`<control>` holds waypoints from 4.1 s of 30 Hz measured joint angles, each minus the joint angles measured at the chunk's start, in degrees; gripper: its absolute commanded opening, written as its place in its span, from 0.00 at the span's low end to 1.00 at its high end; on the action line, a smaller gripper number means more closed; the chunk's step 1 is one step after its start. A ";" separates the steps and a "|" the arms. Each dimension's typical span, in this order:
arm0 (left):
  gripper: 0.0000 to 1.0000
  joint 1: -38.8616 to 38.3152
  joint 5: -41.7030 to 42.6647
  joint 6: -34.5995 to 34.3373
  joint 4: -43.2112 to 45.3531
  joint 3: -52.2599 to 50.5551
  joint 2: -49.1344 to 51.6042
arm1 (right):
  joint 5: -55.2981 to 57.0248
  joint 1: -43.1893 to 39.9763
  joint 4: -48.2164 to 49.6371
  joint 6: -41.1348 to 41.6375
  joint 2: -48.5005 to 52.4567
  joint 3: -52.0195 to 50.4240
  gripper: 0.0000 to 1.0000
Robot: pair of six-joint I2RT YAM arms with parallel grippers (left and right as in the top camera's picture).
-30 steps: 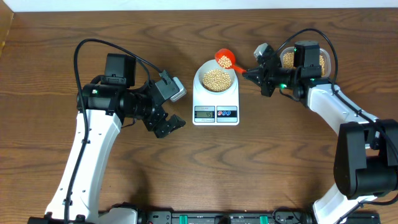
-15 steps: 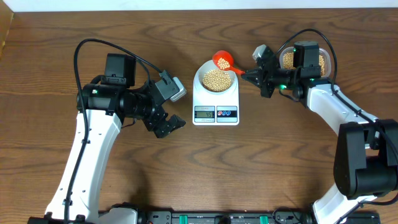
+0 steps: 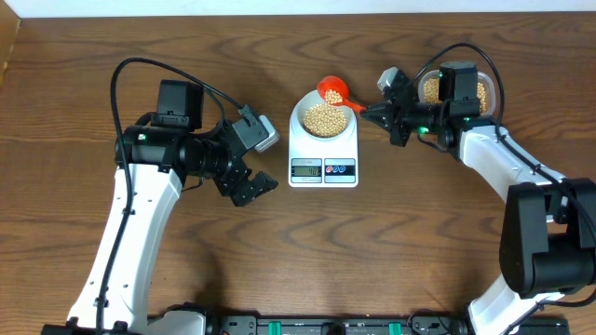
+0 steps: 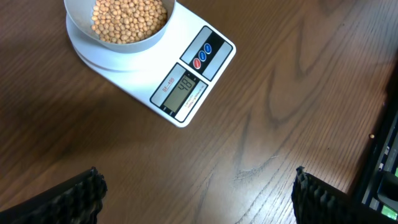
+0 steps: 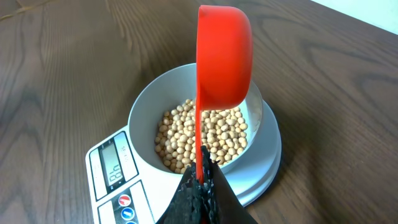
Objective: Scoop item into bowl and weigh 50g on scale
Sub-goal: 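Tilt the scoop with the right gripper to pour soybeans into the bowl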
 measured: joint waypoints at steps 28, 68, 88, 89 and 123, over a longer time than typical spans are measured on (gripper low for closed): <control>0.98 0.00 0.00 0.00 0.00 0.00 0.00 | -0.13 0.00 0.02 -0.02 0.00 0.00 0.01; 0.98 0.00 0.00 0.00 0.00 0.00 0.00 | -0.13 0.00 0.04 0.57 0.00 0.00 0.01; 0.98 0.00 0.00 0.00 0.00 0.00 0.00 | -0.15 0.00 1.29 4.63 0.00 0.00 0.01; 0.98 0.00 0.00 0.00 0.00 0.00 0.00 | -0.15 0.00 1.36 5.25 0.00 0.00 0.01; 0.98 0.00 0.00 0.00 0.00 0.00 0.00 | -0.59 0.00 1.70 18.58 0.00 0.00 0.01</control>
